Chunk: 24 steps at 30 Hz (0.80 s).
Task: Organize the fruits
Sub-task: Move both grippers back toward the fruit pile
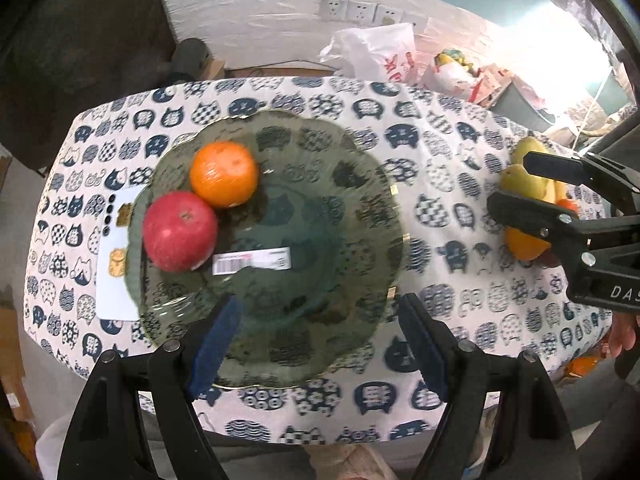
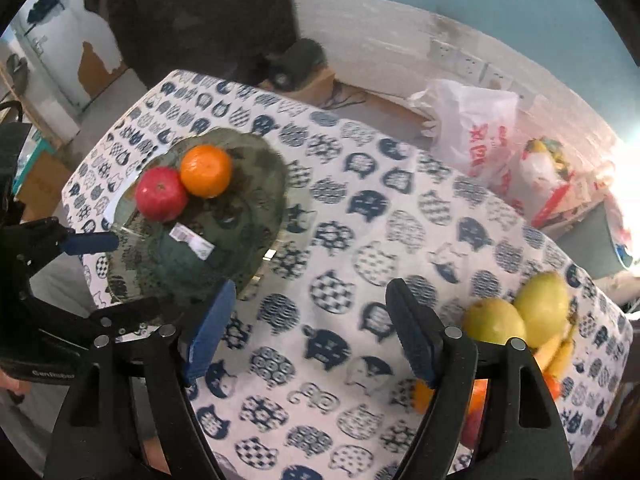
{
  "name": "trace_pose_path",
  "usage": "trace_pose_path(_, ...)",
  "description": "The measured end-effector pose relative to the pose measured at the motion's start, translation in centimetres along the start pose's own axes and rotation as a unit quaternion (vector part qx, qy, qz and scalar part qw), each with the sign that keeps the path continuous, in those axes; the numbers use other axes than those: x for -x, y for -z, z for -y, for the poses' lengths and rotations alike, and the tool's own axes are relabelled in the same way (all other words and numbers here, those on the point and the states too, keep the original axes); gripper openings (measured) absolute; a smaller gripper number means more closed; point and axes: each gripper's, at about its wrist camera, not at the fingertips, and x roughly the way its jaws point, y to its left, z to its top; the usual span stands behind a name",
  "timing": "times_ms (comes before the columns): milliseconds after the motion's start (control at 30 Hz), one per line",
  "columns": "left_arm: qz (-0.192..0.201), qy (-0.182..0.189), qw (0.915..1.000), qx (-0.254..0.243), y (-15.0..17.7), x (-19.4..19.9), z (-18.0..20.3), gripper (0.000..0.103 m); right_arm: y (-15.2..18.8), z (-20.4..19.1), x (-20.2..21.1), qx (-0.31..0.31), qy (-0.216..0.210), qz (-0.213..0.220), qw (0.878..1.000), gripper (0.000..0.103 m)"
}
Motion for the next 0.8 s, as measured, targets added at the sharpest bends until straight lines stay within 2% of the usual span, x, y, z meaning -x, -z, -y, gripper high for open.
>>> trace_pose_path(200,0.01,0.012,0.9996,-0.023,-1.0,0.8,3.2,0.083,1.4,3.5,2.9,-0.021,0.04,0.018,0.999,0.083)
trace_pose_path(433,0.022,0.03,0.9975,-0.06,-2.0,1.7,7.8,0.087,3.6,7.7,5.8,-0.057,0.062,0.034,0.996,0.083)
trace_pose_path(800,0.033,0.041,0.9914,-0.12,-3.2,2.5,14.3,0.087,8.2,14.1,9.3,-0.113,0.1,0.043,0.988,0.084)
